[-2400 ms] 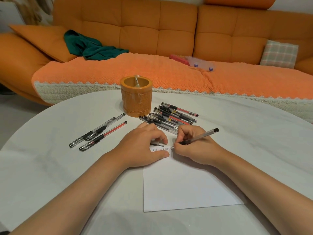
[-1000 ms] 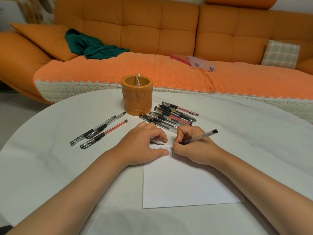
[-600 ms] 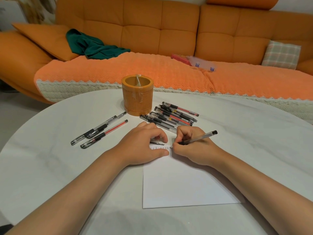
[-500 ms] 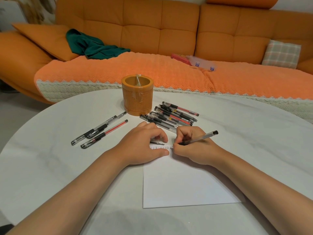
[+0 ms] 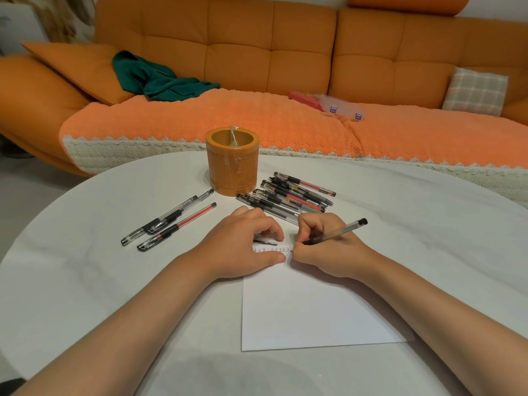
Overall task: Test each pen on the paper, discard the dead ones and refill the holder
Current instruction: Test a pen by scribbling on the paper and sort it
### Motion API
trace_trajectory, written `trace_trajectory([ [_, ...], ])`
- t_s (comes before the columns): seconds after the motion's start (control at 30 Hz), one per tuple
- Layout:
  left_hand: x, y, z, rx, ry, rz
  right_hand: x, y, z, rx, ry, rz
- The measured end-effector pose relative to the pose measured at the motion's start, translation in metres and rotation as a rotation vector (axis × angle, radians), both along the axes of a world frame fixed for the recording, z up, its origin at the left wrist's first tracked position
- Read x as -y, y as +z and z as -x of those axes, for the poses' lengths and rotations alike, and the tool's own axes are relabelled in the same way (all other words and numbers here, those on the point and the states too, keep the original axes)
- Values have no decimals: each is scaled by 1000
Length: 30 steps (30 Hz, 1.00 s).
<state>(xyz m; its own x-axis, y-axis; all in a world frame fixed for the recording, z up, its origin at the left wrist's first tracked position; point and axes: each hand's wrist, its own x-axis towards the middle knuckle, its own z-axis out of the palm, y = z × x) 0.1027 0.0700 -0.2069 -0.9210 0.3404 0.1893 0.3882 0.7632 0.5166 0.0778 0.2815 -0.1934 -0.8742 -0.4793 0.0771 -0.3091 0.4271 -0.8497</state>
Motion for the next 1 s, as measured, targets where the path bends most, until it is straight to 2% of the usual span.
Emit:
trace_trajectory([
  [0.17,0,0,1,5,6,-1,-7,-2,4,107,-100,223],
  [0.33,1,2,1,22,5,6,-6,1,6,207,-93,403],
  [0.47,1,3,0,15,8,-34,-7,6,10,167,-142,421],
  [0.6,6,10,2,16,60,-144,-13,15,9,56,0,311],
  [0.67,15,13,1,14,70,-106,-12,24,7,192,-29,387],
  [0.73,23,15,0,12,45,13,-9,31,7,353,-75,465],
  [0.8,27,16,-2,24,42,89,-7,34,8,412,-85,439],
  [0.87,27,17,-4,14,76,93,-6,35,8,359,-73,335],
  [0.93,25,18,-6,-14,121,93,-6,35,7,232,-65,208],
  [1.0,25,19,-9,-21,184,66,-6,37,5,16,-57,3],
])
